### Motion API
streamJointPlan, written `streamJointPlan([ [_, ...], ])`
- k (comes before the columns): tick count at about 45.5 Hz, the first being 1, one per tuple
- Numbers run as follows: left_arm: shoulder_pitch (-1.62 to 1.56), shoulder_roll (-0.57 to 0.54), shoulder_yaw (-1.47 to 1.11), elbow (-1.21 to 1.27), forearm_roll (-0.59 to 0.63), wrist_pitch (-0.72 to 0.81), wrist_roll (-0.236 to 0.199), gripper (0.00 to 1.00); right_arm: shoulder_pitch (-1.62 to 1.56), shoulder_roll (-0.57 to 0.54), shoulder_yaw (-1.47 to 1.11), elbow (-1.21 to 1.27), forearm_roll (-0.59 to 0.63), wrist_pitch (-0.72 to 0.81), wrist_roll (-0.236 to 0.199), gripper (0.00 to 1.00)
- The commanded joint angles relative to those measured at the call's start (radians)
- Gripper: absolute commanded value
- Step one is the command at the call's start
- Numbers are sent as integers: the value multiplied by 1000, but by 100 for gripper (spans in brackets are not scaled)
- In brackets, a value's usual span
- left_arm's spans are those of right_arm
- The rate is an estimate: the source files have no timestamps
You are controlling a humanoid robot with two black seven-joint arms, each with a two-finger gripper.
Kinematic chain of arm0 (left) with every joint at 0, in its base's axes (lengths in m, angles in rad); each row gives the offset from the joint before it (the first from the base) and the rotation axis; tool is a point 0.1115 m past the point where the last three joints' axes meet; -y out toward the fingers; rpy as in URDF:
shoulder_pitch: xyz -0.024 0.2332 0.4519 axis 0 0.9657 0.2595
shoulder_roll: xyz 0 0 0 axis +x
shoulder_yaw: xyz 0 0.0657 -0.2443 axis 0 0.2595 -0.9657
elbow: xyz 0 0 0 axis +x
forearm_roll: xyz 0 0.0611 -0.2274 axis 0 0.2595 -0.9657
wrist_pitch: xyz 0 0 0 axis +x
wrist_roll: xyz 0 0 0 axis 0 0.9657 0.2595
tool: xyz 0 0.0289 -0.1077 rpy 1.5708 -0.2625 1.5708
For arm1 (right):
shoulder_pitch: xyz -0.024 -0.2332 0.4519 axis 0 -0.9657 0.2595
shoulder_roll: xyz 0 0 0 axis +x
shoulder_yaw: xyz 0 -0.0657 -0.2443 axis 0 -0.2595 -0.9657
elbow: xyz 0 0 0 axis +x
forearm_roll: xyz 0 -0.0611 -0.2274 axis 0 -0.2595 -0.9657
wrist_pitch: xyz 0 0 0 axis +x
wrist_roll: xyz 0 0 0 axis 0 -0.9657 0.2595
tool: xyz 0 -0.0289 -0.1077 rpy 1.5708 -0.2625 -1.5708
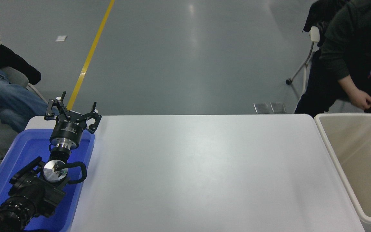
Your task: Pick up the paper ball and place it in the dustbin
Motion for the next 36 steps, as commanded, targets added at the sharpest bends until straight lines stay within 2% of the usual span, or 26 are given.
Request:
streamJointPlan([
  [1,0,-1,-1,0,0,1,0,99,-128,67,118,-28,12,-92,0,0],
  [13,0,-1,1,0,0,1,0,99,-146,87,121,-37,20,-109,0,0],
  [14,-1,-1,1,0,0,1,0,99,-146,87,121,-39,23,-109,0,11],
  [15,0,1,1,0,0,1,0,99,-145,87,121,-40,27,-110,0,27],
  [18,0,1,1,0,0,1,0,99,-145,85,120,-40,33,-112,0,87],
  [19,0,-1,1,0,0,1,0,99,-145,87,119,-40,35,-115,0,98],
  [36,-1,-1,-1,0,0,0,0,99,-132,90,118,-37,35,-110,0,100],
])
